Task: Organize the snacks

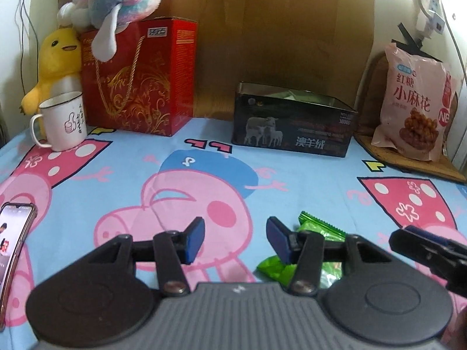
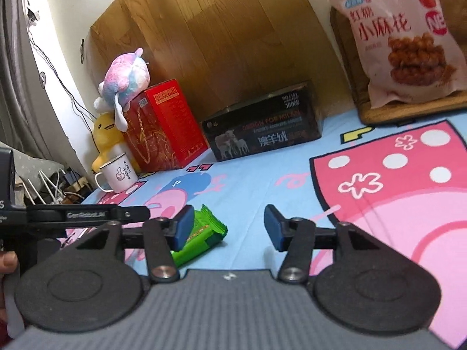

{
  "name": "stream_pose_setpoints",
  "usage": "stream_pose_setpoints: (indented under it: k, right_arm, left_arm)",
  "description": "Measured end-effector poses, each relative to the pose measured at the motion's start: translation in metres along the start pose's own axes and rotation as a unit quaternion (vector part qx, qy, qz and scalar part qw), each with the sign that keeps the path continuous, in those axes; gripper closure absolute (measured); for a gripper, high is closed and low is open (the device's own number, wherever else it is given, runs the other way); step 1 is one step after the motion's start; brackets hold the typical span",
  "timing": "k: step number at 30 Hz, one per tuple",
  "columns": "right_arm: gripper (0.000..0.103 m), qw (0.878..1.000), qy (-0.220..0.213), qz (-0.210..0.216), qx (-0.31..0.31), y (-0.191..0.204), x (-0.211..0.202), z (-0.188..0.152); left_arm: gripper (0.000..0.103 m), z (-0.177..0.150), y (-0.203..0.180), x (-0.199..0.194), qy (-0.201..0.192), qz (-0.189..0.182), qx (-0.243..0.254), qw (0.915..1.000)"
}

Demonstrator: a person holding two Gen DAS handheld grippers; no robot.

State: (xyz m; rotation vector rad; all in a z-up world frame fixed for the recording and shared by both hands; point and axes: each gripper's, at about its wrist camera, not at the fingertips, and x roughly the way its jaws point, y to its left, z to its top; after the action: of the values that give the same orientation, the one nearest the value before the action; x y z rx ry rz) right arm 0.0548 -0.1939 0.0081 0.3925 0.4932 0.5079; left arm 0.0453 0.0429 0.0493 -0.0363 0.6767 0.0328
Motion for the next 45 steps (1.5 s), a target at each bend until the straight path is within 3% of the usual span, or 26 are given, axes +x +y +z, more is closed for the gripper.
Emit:
stream_pose_setpoints:
  k: [10,21,28,45]
  right_arm:
    - [0.029,0.997,-0.049,-0.050,0.035,-0.014,-0.009,0.001]
    - [0.025,0.994,-0.047,-0.076,0.065,-0.026,-0.010,0.003]
    - [0.024,0.993,-0.049,-0.102,0.041,-0.017,-0.010,0.003]
    - [0.024,0.982,-0.063,-0.166,-0.057,0.016,-0.007,-0.003]
  left_arm:
    - [0.052,-0.005,-0.007,0.007,-0.022,0.020,0.009,0.9995]
    - [0.047,-0.002,-0.001,0.023,-0.059,0.039,0.013,0.9974]
    - [0.047,-0.002,0.007,0.033,-0.065,0.035,-0.003,0.9973]
    - [0.042,-0.010,0.011,0.015,-0.128,0.013,-0.013,0.9916]
